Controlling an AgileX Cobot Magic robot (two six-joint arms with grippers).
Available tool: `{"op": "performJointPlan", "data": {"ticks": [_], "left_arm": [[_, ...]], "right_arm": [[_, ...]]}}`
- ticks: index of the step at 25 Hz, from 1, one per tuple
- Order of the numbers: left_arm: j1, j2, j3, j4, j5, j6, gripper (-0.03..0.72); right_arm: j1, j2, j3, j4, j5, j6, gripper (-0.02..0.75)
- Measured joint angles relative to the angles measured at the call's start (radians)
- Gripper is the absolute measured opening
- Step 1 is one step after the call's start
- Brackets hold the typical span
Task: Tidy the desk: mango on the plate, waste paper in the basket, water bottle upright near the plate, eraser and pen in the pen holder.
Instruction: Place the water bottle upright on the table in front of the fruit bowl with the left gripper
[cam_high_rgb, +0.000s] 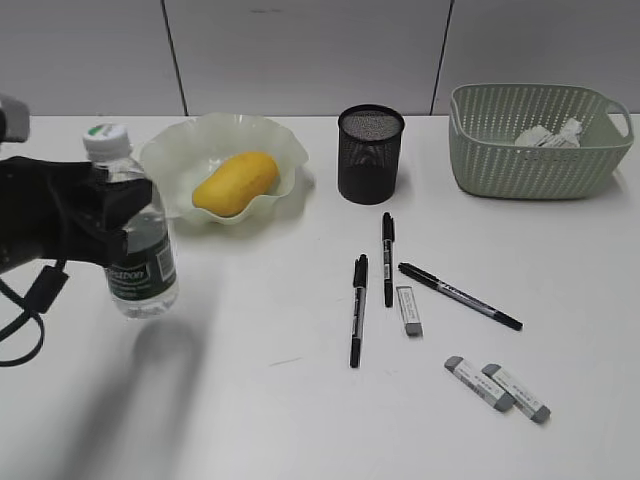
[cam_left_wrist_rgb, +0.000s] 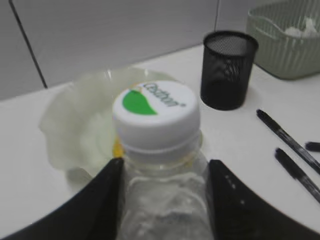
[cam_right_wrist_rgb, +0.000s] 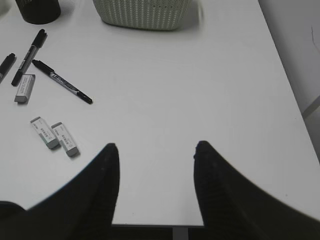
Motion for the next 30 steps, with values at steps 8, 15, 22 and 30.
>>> {"op": "performJointPlan", "data": {"ticks": [8, 15, 22, 30], "left_arm": [[0.095, 0.214, 0.040, -0.024, -0.334, 0.066, 0.377], [0.095, 0.432, 0.040, 0.020, -0.629, 0.073, 0.377], [0.096, 0.439, 0.040, 0.046, -0.655, 0.073, 0.462], [0.096, 0.141, 0.039, 0.068, -0.414, 0.015, 0.579]], "right_arm": [[0.000, 0.000, 0.000, 0.000, 0.000, 0.000, 0.393], [0.000, 0.000, 0.000, 0.000, 0.000, 0.000, 0.393], [0.000, 0.000, 0.000, 0.000, 0.000, 0.000, 0.393], [0.000, 0.000, 0.000, 0.000, 0.000, 0.000, 0.393]]}}
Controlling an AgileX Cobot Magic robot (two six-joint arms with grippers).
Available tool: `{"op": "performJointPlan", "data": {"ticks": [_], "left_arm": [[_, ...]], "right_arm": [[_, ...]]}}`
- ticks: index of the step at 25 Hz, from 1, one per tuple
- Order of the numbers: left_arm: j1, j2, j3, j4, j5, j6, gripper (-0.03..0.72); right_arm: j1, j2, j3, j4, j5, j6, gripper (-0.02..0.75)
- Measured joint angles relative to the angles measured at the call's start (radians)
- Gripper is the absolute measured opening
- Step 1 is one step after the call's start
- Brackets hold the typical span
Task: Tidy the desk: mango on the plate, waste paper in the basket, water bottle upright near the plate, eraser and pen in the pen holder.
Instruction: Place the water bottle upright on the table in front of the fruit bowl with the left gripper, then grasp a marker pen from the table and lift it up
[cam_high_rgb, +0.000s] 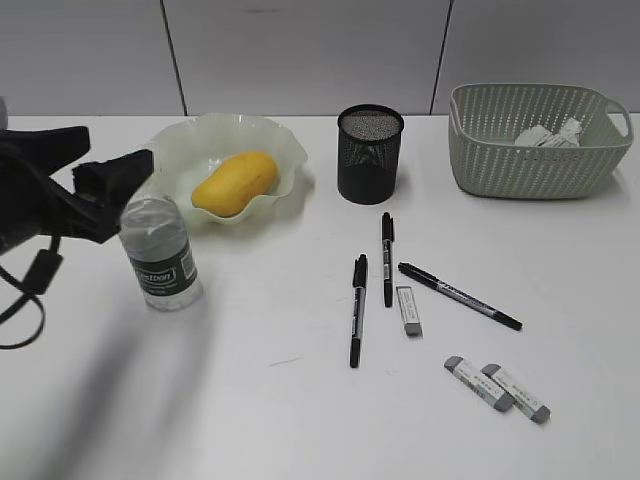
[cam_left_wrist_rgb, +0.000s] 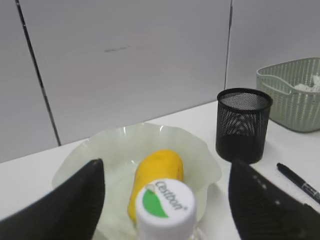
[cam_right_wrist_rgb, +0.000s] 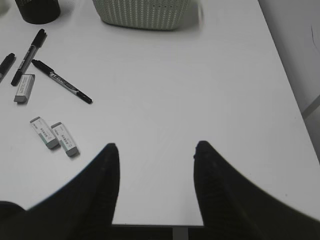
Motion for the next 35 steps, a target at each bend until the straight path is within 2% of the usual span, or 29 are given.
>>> {"op": "performJointPlan", "data": {"ticks": [2, 5, 8, 12, 14, 16, 21, 28, 31, 35], "left_arm": [[0.000, -0.148, -0.019, -0.014, 0.264, -0.020, 0.574], [0.000, -0.384, -0.104, -0.048, 0.825, -0.030, 0.542], [0.000, -0.601, -0.193, -0.059, 1.262, -0.033, 0.522], [0.000, -0.900, -0.224, -0.058, 1.700, -0.033, 0.508], [0.000, -1.028, -0.224, -0.058, 1.856, -0.033, 0.507], [0.000, -1.145, -0.224, -0.058, 1.936, -0.033, 0.501], [0.000, -1.379, -0.182, -0.058, 1.970, -0.033, 0.473], [0.007, -1.458, -0.169, -0.060, 1.979, -0.034, 0.427], [0.007, -1.465, -0.169, -0.061, 1.980, -0.034, 0.423], [0.007, -1.493, -0.169, -0.063, 1.980, -0.034, 0.419]], "right_arm": [[0.000, 0.000, 0.000, 0.000, 0.000, 0.000, 0.393], [0.000, 0.000, 0.000, 0.000, 0.000, 0.000, 0.384], [0.000, 0.000, 0.000, 0.000, 0.000, 0.000, 0.363], [0.000, 0.000, 0.000, 0.000, 0.000, 0.000, 0.339], [0.000, 0.000, 0.000, 0.000, 0.000, 0.000, 0.335], [0.000, 0.000, 0.000, 0.000, 0.000, 0.000, 0.332], [0.000, 0.000, 0.000, 0.001, 0.000, 0.000, 0.331], [0.000, 0.049, -0.017, 0.042, -0.052, -0.047, 0.330], [0.000, 0.202, -0.022, 0.124, -0.143, -0.147, 0.331], [0.000, 0.506, -0.023, 0.349, -0.317, -0.314, 0.344]]}}
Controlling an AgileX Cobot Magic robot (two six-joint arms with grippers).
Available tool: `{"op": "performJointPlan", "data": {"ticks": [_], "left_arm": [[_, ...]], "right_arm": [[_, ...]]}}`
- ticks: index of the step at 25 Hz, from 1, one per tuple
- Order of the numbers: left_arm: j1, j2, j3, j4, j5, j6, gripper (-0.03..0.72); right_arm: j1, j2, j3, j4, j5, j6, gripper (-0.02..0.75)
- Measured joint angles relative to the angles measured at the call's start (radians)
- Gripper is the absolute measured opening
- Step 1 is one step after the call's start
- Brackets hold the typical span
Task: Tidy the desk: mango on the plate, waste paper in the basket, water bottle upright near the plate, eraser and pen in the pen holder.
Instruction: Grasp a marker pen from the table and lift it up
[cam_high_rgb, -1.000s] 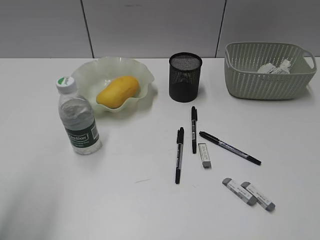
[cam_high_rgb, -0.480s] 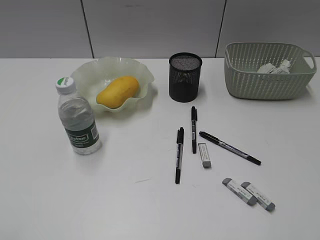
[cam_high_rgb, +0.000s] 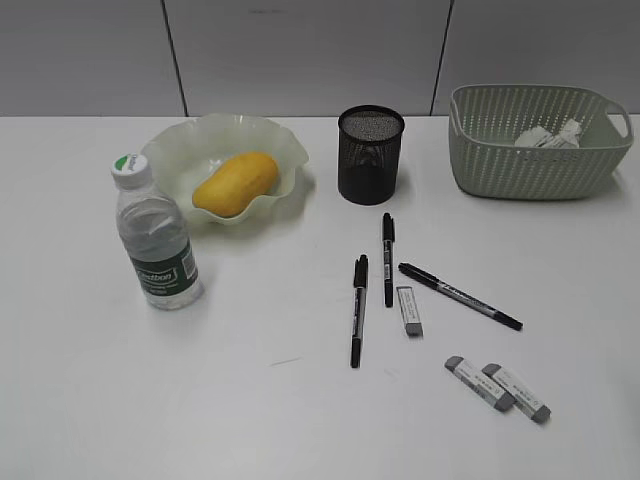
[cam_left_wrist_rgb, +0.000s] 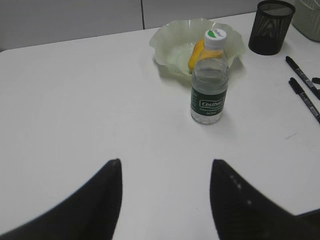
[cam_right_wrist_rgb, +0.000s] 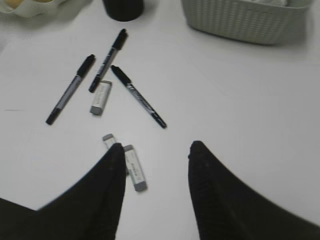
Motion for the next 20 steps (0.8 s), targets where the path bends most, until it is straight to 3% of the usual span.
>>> {"op": "performJointPlan", "data": {"ticks": [4, 6, 9, 13, 20], "left_arm": [[0.000, -0.002, 0.000, 0.000, 0.000, 0.000, 0.417], [0.000, -0.002, 0.000, -0.001, 0.000, -0.001, 0.417], [0.000, -0.002, 0.000, -0.001, 0.000, -0.001, 0.417], [0.000, -0.002, 0.000, -0.001, 0.000, -0.002, 0.417], [0.000, -0.002, 0.000, -0.001, 0.000, -0.002, 0.416]], "right_arm": [[0.002, 0.365, -0.055, 0.260, -0.108, -0.280, 0.350], [0.029, 0.552, -0.125, 0.307, -0.130, -0.356, 0.351], [0.129, 0.802, -0.255, 0.264, -0.173, -0.386, 0.351], [0.276, 1.097, -0.449, 0.122, -0.193, -0.393, 0.352], [0.314, 1.410, -0.678, -0.012, -0.126, -0.309, 0.350]]}}
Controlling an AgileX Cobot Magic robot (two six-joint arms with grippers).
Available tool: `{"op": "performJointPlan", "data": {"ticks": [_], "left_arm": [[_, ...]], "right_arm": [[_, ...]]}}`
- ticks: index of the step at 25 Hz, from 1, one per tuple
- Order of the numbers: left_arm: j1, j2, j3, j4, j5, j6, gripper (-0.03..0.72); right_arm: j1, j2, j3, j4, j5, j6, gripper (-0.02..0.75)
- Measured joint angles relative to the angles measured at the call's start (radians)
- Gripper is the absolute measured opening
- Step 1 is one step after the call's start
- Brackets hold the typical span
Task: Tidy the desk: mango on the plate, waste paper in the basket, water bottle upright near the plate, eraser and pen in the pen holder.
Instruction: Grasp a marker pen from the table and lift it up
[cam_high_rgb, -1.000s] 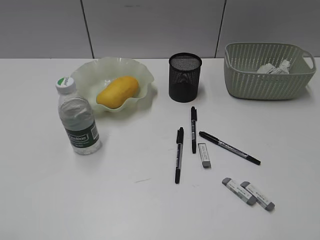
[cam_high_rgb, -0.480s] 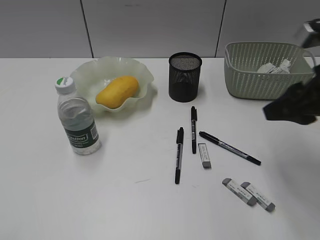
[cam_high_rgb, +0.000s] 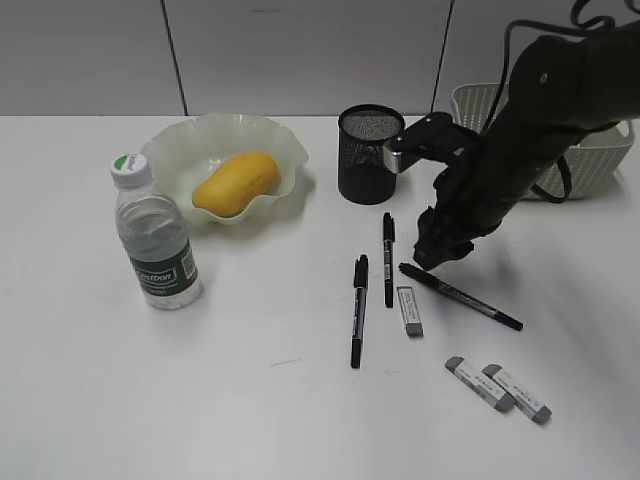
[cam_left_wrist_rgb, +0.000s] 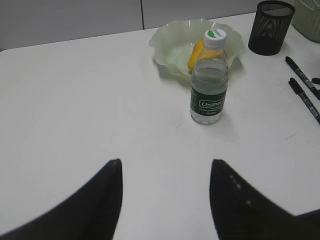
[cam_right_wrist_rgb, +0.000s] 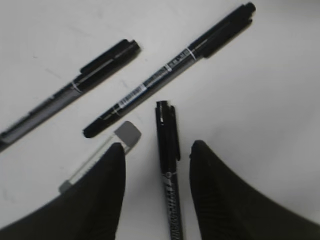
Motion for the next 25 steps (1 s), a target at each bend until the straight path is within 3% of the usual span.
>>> {"op": "performJointPlan", "data": {"ticks": [5, 14, 17, 21, 25], "left_arm": [[0.000, 0.000, 0.000, 0.000, 0.000, 0.000, 0.416], [0.000, 0.000, 0.000, 0.000, 0.000, 0.000, 0.416], [0.000, 0.000, 0.000, 0.000, 0.000, 0.000, 0.416], [0.000, 0.000, 0.000, 0.000, 0.000, 0.000, 0.416], [0.000, 0.000, 0.000, 0.000, 0.000, 0.000, 0.416]], "right_arm": [[0.000, 0.078, -0.027, -0.143, 0.041, 0.084, 0.330], [0.007, 0.100, -0.028, -0.162, 0.059, 0.098, 0.305], [0.007, 0.111, -0.028, -0.162, 0.058, 0.098, 0.243], [0.007, 0.111, -0.028, -0.162, 0.060, 0.102, 0.070], [0.007, 0.110, -0.030, -0.162, 0.068, 0.139, 0.069]]}}
